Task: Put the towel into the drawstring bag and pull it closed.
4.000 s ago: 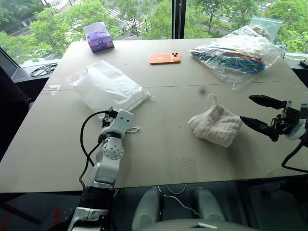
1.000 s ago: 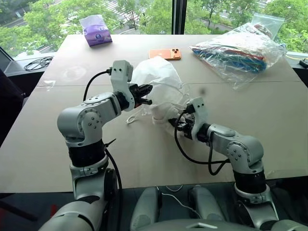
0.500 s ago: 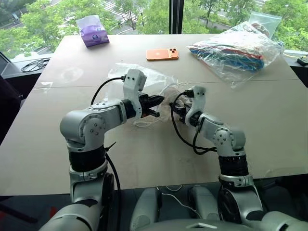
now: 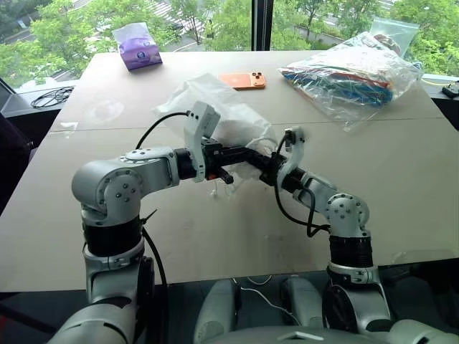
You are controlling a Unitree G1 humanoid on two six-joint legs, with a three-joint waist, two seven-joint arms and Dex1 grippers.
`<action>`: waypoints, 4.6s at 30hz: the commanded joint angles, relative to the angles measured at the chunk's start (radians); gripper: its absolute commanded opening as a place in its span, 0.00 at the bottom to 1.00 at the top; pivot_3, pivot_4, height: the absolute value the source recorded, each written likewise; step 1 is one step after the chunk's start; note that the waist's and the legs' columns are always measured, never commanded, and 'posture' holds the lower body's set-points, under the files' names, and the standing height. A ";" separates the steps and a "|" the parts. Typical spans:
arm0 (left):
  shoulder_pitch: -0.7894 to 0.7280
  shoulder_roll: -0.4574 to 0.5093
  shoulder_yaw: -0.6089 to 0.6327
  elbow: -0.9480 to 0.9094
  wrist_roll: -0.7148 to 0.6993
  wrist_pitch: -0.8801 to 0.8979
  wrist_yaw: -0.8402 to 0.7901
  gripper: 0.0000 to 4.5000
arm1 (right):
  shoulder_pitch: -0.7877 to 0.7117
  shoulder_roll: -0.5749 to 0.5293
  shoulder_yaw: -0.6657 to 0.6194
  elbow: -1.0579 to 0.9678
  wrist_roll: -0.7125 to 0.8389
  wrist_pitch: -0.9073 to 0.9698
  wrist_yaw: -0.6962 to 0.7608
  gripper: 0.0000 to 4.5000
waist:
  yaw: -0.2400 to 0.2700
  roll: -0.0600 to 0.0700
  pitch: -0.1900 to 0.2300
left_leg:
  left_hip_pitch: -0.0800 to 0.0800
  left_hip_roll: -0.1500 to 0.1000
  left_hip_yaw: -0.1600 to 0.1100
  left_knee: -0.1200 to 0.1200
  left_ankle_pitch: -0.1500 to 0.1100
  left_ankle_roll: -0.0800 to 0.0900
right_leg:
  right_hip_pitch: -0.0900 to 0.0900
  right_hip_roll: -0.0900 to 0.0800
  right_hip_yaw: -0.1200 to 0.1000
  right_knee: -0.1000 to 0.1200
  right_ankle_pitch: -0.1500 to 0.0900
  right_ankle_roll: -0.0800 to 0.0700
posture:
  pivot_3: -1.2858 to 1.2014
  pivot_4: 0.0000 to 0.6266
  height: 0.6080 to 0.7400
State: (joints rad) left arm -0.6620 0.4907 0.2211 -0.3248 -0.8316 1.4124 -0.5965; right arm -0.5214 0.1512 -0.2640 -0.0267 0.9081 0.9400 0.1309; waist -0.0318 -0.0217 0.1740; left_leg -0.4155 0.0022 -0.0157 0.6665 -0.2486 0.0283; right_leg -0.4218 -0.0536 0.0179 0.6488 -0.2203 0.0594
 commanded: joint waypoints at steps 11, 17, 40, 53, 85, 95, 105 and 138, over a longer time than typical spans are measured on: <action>-0.019 0.013 -0.082 0.056 -0.038 -0.113 -0.069 0.00 | -0.080 0.113 0.189 -0.040 0.250 -0.206 -0.289 0.02 | -0.014 0.003 0.002 | 0.001 0.001 0.005 0.000 0.000 0.001 | -0.001 0.002 0.004 0.003 0.000 0.000 | 0.52 0.24 1.00; 0.004 -0.002 -0.147 0.102 0.024 -0.251 -0.101 0.00 | -0.067 0.027 0.294 -0.051 0.035 -0.281 -0.229 0.13 | -0.003 0.003 0.002 | -0.001 0.002 0.006 0.001 0.000 0.001 | -0.006 0.003 0.006 0.006 0.000 0.000 | 0.52 0.24 1.00; -0.007 0.045 -0.129 0.237 0.103 -0.441 -0.156 0.00 | 0.223 -0.568 0.336 -0.363 -0.198 -0.297 0.287 0.71 | -0.009 0.003 0.002 | -0.001 0.000 0.008 0.002 -0.001 0.001 | -0.006 0.003 0.008 0.007 -0.001 0.001 | 0.52 0.24 1.00; 0.056 0.128 -0.107 0.223 0.117 -0.467 -0.196 0.00 | 0.069 -0.599 0.389 0.061 -0.719 -0.770 0.312 0.71 | -0.010 0.002 0.002 | 0.000 0.002 0.010 0.002 0.000 0.001 | -0.006 0.005 0.010 0.008 0.000 0.000 | 0.52 0.24 1.00; 0.082 0.169 -0.116 0.239 0.156 -0.484 -0.194 0.00 | -0.170 -0.204 0.003 0.277 -0.091 -0.172 0.219 0.71 | -0.008 0.003 0.003 | 0.000 0.002 0.009 0.002 0.000 0.001 | -0.006 0.002 0.009 0.011 0.000 0.000 | 0.52 0.24 1.00; 0.078 0.172 -0.118 0.246 0.172 -0.490 -0.203 0.00 | -0.157 -0.193 0.016 0.217 -0.117 -0.244 0.266 0.01 | -0.009 0.003 0.003 | 0.000 0.002 0.009 0.002 0.000 0.001 | -0.006 0.003 0.009 0.011 0.000 0.000 | 0.52 0.24 1.00; 0.056 0.149 -0.154 0.290 0.211 -0.531 -0.220 0.00 | -0.080 -0.197 0.021 0.091 -0.152 -0.391 0.316 0.01 | -0.009 0.003 0.003 | 0.001 0.002 0.009 0.002 0.000 0.001 | -0.007 0.003 0.009 0.011 0.000 0.000 | 0.52 0.24 1.00; 0.306 -0.043 -0.231 0.381 0.525 -1.119 -0.144 0.99 | -0.001 -0.056 -0.074 -0.014 0.005 -0.470 0.034 0.00 | 0.012 0.005 0.002 | 0.000 0.002 0.009 0.002 0.000 0.001 | -0.007 0.002 0.009 0.012 0.000 0.000 | 0.52 0.24 1.00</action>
State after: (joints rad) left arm -0.3545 0.4441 0.0338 0.0168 -0.3939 0.4292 -0.7342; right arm -0.5084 0.0968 -0.3431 -0.0127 0.9030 0.4876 0.1638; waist -0.0198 -0.0171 0.1756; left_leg -0.4150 0.0037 -0.0060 0.6685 -0.2488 0.0290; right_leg -0.4293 -0.0520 0.0273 0.6607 -0.2205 0.0593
